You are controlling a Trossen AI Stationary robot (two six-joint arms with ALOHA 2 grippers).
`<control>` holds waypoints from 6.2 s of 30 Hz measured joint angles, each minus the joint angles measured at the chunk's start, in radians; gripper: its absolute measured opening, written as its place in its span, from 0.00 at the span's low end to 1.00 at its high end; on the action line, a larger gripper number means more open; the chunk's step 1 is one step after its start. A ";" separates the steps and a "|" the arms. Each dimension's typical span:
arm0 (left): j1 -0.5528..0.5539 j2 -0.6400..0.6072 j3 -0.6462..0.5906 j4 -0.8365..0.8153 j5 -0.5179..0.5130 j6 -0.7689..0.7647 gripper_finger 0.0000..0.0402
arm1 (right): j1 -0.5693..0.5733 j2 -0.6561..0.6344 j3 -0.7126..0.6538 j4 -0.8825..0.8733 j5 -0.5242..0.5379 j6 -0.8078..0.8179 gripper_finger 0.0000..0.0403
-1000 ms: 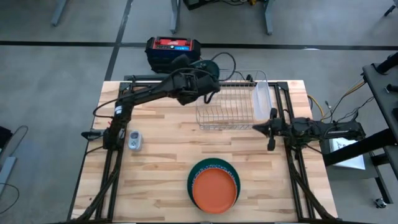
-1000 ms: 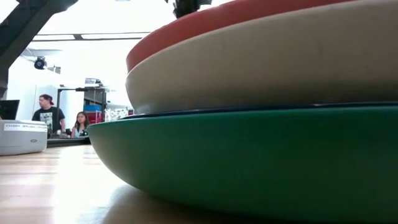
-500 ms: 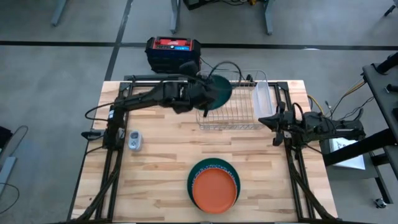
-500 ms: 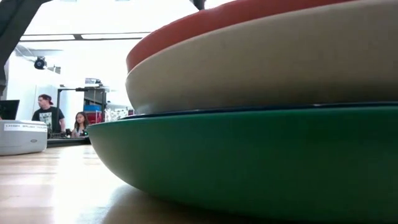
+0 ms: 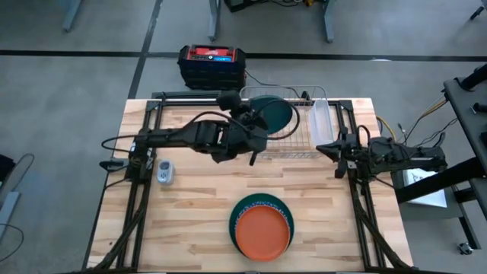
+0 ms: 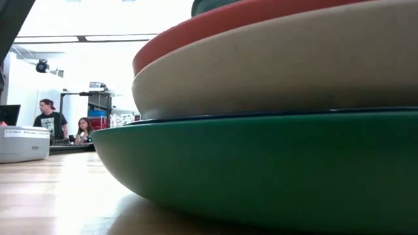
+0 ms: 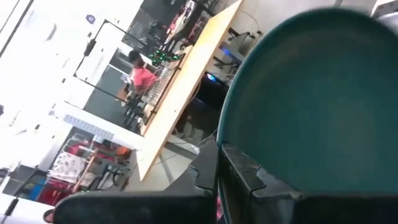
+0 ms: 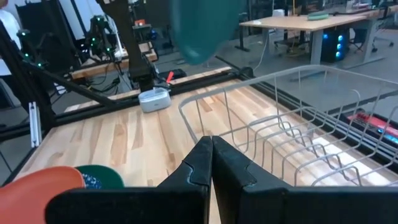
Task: Sort dishes
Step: Put the blue plate in the dish rack, then put the orange plate in the dish rack
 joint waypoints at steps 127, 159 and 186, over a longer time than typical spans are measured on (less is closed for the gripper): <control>0.488 0.359 -0.011 0.261 0.491 0.303 0.40 | 0.000 0.000 -0.066 -0.005 0.001 -0.159 0.00; 0.306 0.056 -0.008 -0.151 0.994 -0.023 0.43 | 0.001 0.011 -0.062 0.141 -0.136 -0.206 0.00; 0.094 -0.163 -0.225 -0.422 1.420 0.153 0.39 | 0.269 0.902 0.309 0.496 0.072 -0.113 0.00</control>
